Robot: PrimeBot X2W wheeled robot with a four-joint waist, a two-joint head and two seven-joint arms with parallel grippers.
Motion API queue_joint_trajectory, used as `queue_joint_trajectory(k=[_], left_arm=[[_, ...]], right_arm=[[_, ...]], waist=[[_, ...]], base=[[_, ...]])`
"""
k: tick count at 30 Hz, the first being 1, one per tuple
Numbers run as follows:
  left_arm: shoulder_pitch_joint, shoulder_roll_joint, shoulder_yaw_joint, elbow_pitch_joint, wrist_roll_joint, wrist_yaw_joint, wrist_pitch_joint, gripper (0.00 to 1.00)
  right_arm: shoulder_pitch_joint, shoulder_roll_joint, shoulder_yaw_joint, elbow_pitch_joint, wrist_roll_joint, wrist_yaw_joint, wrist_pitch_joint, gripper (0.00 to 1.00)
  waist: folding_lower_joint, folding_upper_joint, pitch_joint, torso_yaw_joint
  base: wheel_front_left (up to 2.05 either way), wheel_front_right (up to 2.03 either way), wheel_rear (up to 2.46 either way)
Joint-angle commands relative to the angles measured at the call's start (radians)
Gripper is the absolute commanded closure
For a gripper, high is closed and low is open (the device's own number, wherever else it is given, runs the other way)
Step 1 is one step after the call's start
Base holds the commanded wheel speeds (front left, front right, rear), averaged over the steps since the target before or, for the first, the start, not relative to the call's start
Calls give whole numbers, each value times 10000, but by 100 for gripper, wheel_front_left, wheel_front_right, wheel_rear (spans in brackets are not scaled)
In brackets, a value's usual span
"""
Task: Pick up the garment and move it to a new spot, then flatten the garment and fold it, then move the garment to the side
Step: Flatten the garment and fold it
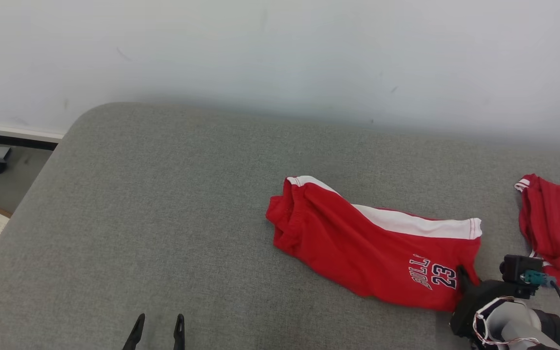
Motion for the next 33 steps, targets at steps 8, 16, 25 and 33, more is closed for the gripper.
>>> queue_joint_trajectory(k=[8, 16, 25, 33], left_arm=[[425, 7, 212, 18, -19, 56, -42, 0], [441, 7, 208, 89, -45, 13, -42, 0], [408, 7, -158, 247, -165, -29, -41, 0], [64, 7, -666, 402, -413, 33, -42, 0]], right_arm=[[383, -756, 352, -947, 123, -26, -221, 100], [392, -816, 508, -3266, 1375, -26, 526, 100], [-79, -284, 943, -5174, 1967, -26, 1615, 100], [-979, 863, 972, -3752, 1612, -24, 1741, 100]], waist=[[-1, 0, -163, -377], [-1, 0, -302, -530], [-1, 0, -399, -86], [-1, 0, -166, 770]], base=[[0, 0, 0], [0, 0, 0], [0, 0, 0], [0, 0, 0]])
